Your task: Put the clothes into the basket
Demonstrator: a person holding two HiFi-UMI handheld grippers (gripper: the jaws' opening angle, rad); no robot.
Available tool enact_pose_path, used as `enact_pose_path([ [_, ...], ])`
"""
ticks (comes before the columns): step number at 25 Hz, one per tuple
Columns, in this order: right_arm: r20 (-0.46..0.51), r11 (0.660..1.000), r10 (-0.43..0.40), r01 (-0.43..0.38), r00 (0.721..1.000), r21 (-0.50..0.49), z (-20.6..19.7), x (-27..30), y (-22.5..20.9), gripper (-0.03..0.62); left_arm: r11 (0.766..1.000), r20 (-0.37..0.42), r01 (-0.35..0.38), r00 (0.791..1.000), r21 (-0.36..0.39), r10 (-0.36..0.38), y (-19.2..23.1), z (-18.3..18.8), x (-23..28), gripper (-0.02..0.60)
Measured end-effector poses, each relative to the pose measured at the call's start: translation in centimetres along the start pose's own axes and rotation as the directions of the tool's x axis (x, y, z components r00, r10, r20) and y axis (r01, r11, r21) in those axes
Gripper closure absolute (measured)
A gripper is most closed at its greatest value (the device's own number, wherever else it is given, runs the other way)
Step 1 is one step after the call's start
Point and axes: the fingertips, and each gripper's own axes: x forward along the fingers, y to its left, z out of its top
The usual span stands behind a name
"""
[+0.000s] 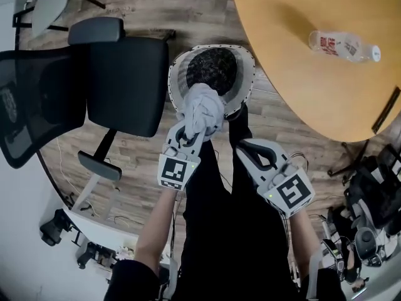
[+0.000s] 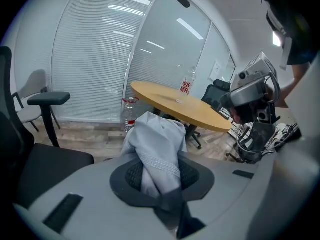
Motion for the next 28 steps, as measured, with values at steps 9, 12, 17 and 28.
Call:
enact_pose_path([
  [9, -0.031, 0.999, -0.018, 0.019, 0.999, 0.039, -4.3, 5.0, -4.6, 0.534, 0.999, -0.026, -0.032, 0.999, -0.037, 0.032, 4.4, -5.2, 6.9, 0.492],
  [12, -0.030, 0.998, -0.014, 0.015, 0.999, 0.063, -5.4, 6.7, -5.6, 0.534, 0.997, -0.036, -0.047, 0.998, -0.065, 0.045, 6.2, -7.3, 9.4, 0.492],
  [17, -0.059, 0.995, -0.003, 0.008, 0.998, 0.097, -7.4, 8.8, -6.6, 0.534, 0.991, -0.066, -0.089, 0.994, -0.101, 0.082, 8.5, -11.2, 12.8, 0.492],
  [28, -0.067, 0.990, 0.015, -0.005, 0.998, 0.144, -9.4, 12.7, -7.6, 0.534, 0.964, -0.145, -0.202, 0.973, -0.172, 0.178, 14.4, -18.5, 19.4, 0.491],
])
